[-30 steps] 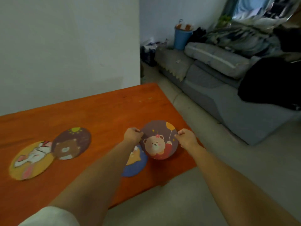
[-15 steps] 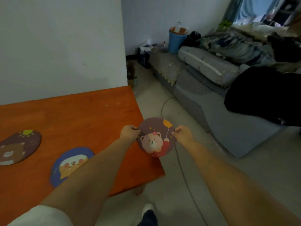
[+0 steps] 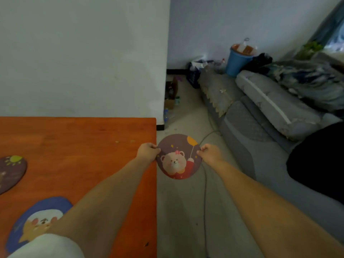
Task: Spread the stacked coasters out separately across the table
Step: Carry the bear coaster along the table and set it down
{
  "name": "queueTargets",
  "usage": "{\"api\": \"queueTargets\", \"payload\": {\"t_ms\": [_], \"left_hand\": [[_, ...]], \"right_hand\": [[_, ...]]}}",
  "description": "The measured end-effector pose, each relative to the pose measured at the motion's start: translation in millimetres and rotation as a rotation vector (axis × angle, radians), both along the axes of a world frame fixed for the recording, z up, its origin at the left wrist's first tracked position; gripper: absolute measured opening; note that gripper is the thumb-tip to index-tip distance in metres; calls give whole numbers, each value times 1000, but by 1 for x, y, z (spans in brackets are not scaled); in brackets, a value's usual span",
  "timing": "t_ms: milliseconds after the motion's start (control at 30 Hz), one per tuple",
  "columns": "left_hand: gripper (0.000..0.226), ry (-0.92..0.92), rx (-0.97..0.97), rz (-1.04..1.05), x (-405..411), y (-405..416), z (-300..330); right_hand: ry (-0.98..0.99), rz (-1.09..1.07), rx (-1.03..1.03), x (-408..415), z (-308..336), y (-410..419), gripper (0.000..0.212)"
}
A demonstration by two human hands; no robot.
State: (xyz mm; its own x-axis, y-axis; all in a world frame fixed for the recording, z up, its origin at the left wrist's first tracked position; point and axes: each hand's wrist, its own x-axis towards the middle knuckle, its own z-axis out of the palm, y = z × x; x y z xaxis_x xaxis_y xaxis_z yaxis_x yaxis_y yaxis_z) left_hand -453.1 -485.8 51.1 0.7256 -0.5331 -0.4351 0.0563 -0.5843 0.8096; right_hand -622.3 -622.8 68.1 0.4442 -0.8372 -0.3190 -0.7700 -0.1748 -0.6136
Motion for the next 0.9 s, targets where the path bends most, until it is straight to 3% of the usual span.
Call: {"api": "queueTargets", "payload": {"t_ms": [67,200,367,700,900], "left_hand": [[16,-9,6,74,8,-6,-3],[29,-2,53,277,20,1,-12],[36,31,107,610,-4,18,-25],[36,50,55,1031,-24,60,-33],[35,97,92,1131,-15,96,-38]], "right_hand": [[6,81,11,22,-7,-22,16],[-2,305,34,73,-19,-49,34],[-33,590,60,106,-28,-53,12],[-15,1035,62,182,-42,-19,19],[69,1199,85,221,-58,23,13]]}}
